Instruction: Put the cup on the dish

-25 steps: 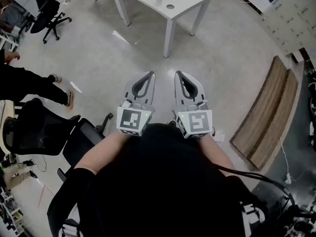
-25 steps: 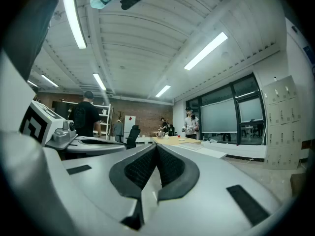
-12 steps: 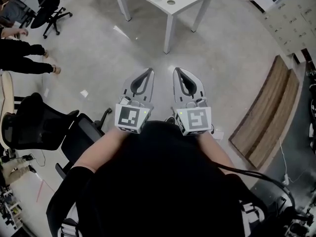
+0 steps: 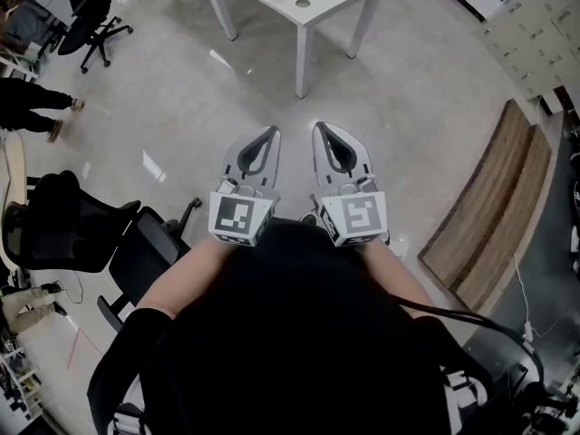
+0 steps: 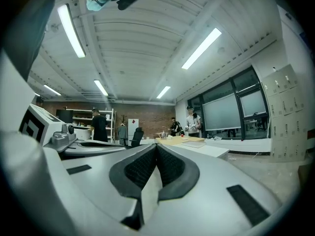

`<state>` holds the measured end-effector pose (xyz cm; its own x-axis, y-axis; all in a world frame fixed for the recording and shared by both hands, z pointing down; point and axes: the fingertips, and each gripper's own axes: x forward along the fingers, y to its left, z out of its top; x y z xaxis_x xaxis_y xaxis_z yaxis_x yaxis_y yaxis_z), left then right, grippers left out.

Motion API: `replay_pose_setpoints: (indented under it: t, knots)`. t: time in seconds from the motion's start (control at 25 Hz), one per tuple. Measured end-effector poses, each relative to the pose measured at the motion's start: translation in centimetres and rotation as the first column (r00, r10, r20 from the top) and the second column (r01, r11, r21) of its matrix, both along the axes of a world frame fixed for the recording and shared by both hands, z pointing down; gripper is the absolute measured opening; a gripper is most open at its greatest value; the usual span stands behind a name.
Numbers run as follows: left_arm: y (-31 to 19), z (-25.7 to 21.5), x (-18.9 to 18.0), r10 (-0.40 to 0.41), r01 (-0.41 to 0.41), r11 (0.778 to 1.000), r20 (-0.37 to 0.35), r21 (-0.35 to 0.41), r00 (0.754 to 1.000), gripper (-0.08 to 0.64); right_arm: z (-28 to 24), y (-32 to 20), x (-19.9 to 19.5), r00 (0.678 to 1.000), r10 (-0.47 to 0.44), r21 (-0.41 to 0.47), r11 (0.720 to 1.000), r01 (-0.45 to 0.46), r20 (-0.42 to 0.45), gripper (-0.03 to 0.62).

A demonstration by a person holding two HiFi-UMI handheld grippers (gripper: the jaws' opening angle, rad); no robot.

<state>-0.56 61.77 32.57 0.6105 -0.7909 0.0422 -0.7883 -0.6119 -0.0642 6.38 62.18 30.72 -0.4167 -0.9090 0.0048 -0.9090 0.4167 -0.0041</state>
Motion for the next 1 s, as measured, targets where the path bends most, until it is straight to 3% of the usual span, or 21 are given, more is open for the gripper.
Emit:
replay_pose_setpoints:
  t: [0.4,0.64,0.84,1.0]
  knots:
    - [0.3,1.1,0.9,-0.029,0.030,0.999,0.009,-0.042,1.000,0.008,0.7,-0.1,0.8,0.999,-0.037,-0.004,0.999,0.037,0.024,0.013]
    - [-3.0,3.2,1.4,-0.021,0.019,0.997,-0.021,-0.074,1.000,0.008,2.7,-2.9,1.0,0.999,-0.037,-0.046,0.998,0.037,-0.002,0.014]
    - [-6.7,4.4,1.0,0.012,-0.019,0.993,-0.053,-0.120,0.998,0.008,4.4,-6.0,-1.0,0.996,-0.055,-0.112,0.993,0.046,-0.076,0.014]
    - [-11.2,4.6,0.5,0.034,-0.041,0.991,-0.058,-0.125,0.998,0.008,4.6,-9.8,-2.3,0.994,-0.062,-0.108,0.993,0.053,-0.088,0.014]
